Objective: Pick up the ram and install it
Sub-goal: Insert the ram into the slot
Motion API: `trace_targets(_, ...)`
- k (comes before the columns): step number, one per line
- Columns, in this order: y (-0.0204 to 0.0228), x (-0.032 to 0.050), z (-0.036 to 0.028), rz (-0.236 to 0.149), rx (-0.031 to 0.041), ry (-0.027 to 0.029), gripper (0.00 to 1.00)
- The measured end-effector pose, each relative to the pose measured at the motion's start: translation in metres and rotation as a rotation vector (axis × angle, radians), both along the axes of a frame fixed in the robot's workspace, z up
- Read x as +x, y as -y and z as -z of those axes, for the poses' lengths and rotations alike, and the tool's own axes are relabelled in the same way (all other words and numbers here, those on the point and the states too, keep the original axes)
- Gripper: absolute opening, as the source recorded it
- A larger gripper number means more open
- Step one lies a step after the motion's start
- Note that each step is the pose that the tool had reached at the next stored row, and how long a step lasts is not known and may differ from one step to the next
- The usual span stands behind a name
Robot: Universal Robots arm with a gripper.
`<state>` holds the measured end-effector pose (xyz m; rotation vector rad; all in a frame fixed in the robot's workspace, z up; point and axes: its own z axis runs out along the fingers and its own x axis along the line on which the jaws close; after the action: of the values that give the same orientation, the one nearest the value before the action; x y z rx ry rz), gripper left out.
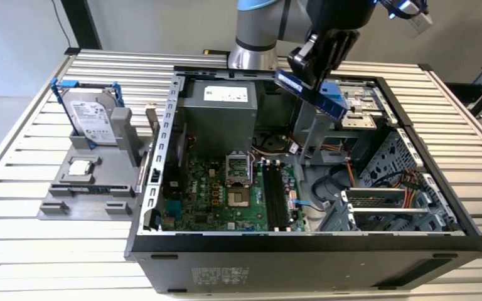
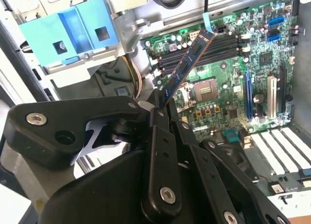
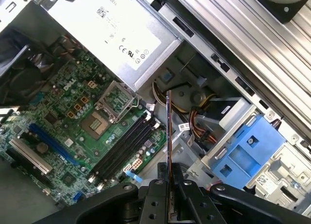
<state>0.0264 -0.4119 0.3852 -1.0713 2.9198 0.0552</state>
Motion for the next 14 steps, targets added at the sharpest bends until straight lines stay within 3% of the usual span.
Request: trace_targets(14,0.0000,0.0000,0.0000,0.131,0.0000,0.0000,0.00)
